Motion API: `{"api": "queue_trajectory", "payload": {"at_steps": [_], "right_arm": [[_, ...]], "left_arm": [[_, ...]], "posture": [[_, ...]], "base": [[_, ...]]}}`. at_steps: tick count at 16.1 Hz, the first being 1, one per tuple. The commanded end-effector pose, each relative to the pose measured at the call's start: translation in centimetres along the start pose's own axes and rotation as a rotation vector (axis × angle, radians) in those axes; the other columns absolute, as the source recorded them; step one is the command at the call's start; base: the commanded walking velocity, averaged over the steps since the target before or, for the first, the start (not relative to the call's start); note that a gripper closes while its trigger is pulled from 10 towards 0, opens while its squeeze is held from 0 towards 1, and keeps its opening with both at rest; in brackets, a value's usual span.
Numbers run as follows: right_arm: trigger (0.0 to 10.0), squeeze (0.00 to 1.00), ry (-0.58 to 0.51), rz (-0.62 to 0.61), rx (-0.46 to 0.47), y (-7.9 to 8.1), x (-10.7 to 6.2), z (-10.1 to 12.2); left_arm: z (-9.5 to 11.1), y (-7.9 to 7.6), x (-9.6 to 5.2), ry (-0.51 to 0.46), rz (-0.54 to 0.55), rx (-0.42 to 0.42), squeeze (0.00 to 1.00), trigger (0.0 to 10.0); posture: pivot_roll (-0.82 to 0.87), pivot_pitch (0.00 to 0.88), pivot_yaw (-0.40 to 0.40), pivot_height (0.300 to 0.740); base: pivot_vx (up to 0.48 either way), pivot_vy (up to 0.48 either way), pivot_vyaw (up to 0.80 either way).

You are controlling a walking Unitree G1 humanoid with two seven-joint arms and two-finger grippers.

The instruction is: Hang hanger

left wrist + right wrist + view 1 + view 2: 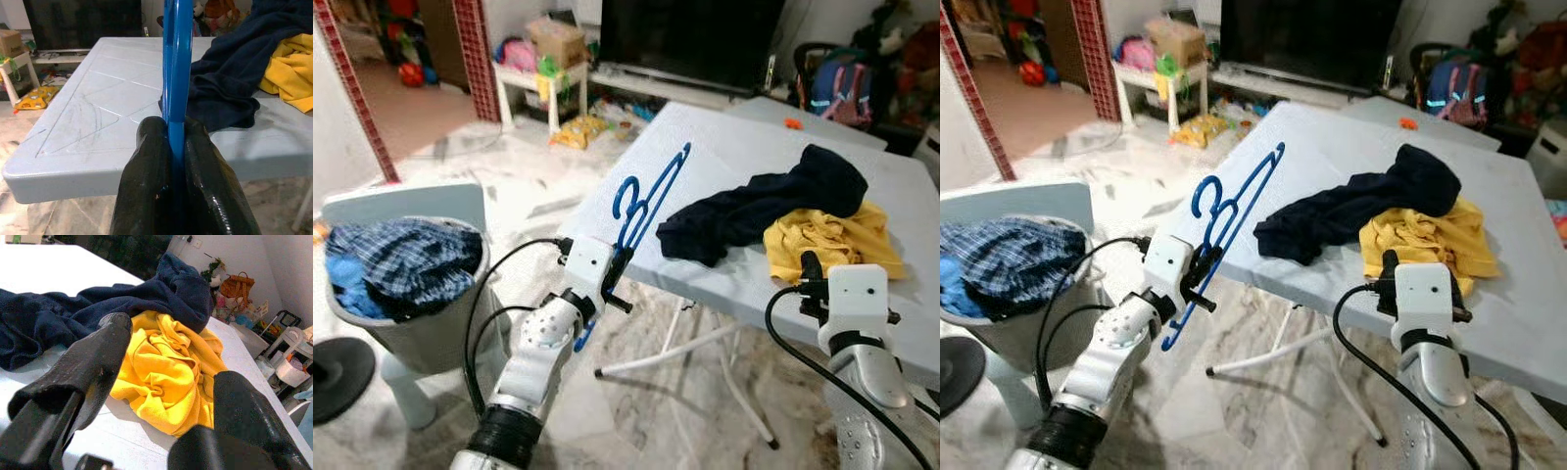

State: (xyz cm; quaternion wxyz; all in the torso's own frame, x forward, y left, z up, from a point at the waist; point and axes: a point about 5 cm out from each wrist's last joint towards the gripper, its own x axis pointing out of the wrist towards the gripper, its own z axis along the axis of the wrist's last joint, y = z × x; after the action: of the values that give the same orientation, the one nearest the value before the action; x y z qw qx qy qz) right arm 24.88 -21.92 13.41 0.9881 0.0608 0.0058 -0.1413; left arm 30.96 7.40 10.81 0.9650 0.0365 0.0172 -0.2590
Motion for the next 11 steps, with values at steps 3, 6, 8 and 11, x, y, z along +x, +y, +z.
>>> {"api": "queue_trajectory", "payload": {"at_steps": [3,6,8,11], "right_arm": [[10.0,0.00,0.009,-0.008,0.002,-0.12,0.18,0.06],[10.0,0.00,0.013,-0.009,0.004,-0.16,0.23,0.02],[10.0,0.00,0.013,-0.008,0.005,-0.18,0.25,0.02],[10.0,0.00,0.020,-0.004,0.010,0.00,0.28,-0.10]], "left_arm": [[0.45,0.06,0.38,-0.003,0.004,-0.038,0.00,10.0],[0.37,0.00,0.42,0.006,-0.005,-0.057,0.00,10.0],[0.42,0.01,0.42,0.004,-0.007,-0.056,0.00,10.0],[0.45,-0.01,0.43,0.005,-0.011,-0.057,0.00,10.0]], "posture": [[0.07,0.000,-0.110,0.740],[0.07,0.000,-0.111,0.740],[0.08,0.000,-0.111,0.740],[0.08,0.000,-0.112,0.740]], "base": [[0.000,0.000,-0.14],[0.000,0.230,-0.80],[0.000,0.392,-0.80],[0.000,0.398,-0.80]]}}
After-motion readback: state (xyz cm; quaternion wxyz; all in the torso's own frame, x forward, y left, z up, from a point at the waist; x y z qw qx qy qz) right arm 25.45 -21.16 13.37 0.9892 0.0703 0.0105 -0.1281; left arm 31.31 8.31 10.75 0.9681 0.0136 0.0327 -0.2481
